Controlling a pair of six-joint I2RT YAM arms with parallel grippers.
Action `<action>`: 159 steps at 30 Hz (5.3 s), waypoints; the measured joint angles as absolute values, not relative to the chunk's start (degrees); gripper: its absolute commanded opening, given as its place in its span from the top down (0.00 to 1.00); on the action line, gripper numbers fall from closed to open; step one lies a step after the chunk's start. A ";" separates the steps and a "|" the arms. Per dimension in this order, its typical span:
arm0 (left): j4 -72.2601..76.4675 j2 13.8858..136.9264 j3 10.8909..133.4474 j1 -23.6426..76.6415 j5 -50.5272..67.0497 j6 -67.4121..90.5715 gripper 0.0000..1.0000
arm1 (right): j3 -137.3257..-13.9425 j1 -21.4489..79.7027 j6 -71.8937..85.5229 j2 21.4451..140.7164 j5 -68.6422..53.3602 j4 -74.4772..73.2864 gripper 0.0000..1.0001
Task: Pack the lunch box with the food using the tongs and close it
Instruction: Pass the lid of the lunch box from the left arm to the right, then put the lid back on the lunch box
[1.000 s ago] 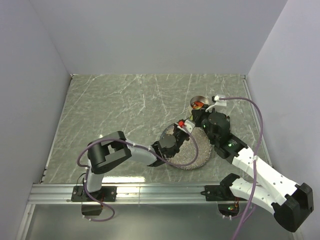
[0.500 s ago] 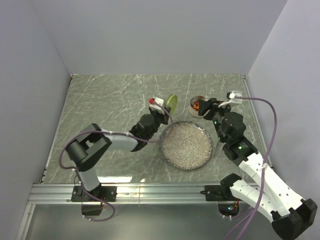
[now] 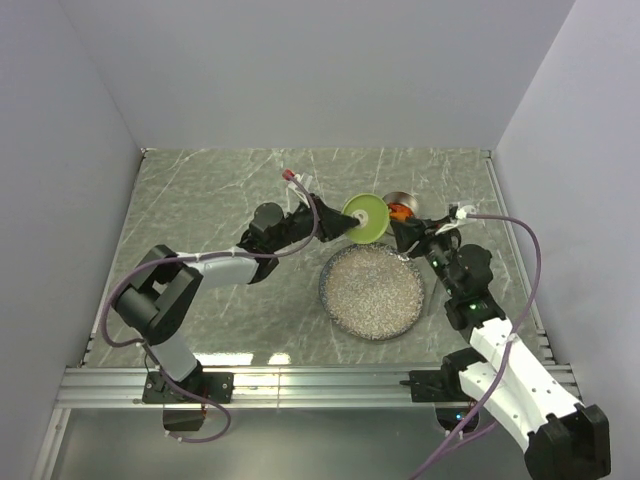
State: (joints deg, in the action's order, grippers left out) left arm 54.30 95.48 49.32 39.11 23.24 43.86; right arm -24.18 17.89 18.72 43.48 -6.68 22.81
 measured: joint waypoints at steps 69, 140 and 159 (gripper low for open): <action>35.29 126.39 87.35 36.56 26.65 42.11 0.25 | -45.17 -4.03 24.69 89.89 -14.39 23.90 1.00; 31.44 128.11 88.42 38.35 22.61 37.06 0.24 | -57.65 3.38 17.06 93.71 2.09 -2.20 0.61; 32.25 128.09 85.84 38.35 20.03 36.86 0.24 | -48.99 4.89 16.16 79.64 -6.00 6.72 0.75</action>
State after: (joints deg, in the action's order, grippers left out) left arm 32.25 128.09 85.84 38.35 20.03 36.86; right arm -48.99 4.89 16.16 79.64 -6.00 6.72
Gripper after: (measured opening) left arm 0.757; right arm 0.291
